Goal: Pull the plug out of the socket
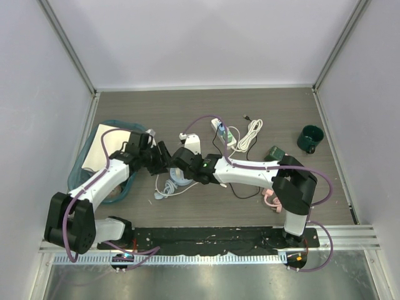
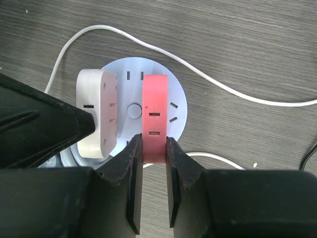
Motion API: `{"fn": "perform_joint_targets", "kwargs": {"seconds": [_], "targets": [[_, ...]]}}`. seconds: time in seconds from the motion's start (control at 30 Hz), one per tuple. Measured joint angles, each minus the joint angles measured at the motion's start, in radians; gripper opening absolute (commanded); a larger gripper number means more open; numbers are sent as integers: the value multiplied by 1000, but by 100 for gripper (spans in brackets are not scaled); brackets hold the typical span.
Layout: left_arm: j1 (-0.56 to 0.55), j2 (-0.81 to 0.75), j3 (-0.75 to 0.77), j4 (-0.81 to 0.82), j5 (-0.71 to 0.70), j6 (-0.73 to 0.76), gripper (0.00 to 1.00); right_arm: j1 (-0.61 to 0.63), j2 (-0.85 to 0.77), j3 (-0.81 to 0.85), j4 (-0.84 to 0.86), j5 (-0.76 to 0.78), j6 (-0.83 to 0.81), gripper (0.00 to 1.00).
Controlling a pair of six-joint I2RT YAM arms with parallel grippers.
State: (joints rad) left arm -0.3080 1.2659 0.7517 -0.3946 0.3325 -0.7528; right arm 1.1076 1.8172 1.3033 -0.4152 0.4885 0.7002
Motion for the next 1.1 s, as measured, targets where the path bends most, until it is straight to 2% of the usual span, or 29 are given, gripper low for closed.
{"fn": "perform_joint_targets", "kwargs": {"seconds": [0.3, 0.5, 0.63, 1.1], "targets": [[0, 6, -4, 14, 8, 2, 56, 0, 0, 0, 3, -1, -9, 11], [0, 6, 2, 7, 4, 8, 52, 0, 0, -1, 6, -2, -9, 9], [-4, 14, 5, 9, 5, 8, 50, 0, 0, -2, 11, -1, -14, 1], [-40, 55, 15, 45, 5, 4, 47, 0, 0, 2, 13, -1, -40, 1]]}}
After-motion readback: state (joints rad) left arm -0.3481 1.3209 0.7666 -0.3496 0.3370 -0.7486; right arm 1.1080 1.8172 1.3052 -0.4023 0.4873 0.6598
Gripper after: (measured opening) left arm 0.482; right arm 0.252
